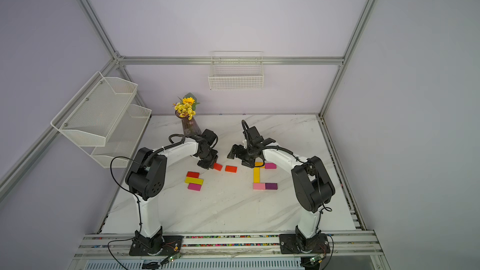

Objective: Assemble the letter c with building blocks
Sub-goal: Assemble the building block at the center of the board.

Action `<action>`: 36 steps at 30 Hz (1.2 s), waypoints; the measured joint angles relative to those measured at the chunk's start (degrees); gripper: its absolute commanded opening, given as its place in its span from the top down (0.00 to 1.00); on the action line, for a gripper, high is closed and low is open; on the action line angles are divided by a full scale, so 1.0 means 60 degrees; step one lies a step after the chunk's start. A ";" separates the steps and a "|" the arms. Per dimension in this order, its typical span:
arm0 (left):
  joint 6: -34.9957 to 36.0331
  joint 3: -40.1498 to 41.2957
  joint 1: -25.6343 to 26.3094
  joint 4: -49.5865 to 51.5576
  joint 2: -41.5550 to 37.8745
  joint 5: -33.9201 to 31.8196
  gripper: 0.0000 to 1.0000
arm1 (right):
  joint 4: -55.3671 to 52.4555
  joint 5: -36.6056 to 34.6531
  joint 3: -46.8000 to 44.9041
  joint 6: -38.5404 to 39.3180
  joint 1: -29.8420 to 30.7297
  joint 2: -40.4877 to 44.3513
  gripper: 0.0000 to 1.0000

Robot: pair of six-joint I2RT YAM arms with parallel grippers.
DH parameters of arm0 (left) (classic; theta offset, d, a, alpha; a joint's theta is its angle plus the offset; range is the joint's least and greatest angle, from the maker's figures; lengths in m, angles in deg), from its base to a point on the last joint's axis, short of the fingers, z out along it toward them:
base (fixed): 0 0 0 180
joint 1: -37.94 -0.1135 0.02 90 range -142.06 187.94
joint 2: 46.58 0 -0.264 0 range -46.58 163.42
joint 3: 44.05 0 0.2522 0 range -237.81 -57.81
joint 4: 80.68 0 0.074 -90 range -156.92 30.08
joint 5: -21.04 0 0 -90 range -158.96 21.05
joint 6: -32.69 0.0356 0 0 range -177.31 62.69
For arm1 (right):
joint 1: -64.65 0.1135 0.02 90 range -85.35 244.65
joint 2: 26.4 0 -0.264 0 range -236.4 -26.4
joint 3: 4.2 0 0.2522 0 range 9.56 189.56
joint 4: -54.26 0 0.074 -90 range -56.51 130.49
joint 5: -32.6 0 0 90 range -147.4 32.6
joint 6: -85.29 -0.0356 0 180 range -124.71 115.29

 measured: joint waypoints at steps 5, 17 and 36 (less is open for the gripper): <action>-0.0430 0.0033 0.0022 -0.0237 0.0011 0.0149 0.58 | -0.0011 0.0040 0.0022 0.0015 -0.0015 -0.0131 0.09; -0.0597 0.0492 0.0044 -0.1293 -0.0353 0.0692 0.19 | -0.0084 0.0142 0.0127 0.0076 -0.0015 -0.0255 0.09; 0.6513 -0.0488 -0.0488 -0.0648 -0.0532 0.0386 0.11 | 0.0109 0.0051 -0.0503 -0.0066 -0.0015 -0.0193 0.09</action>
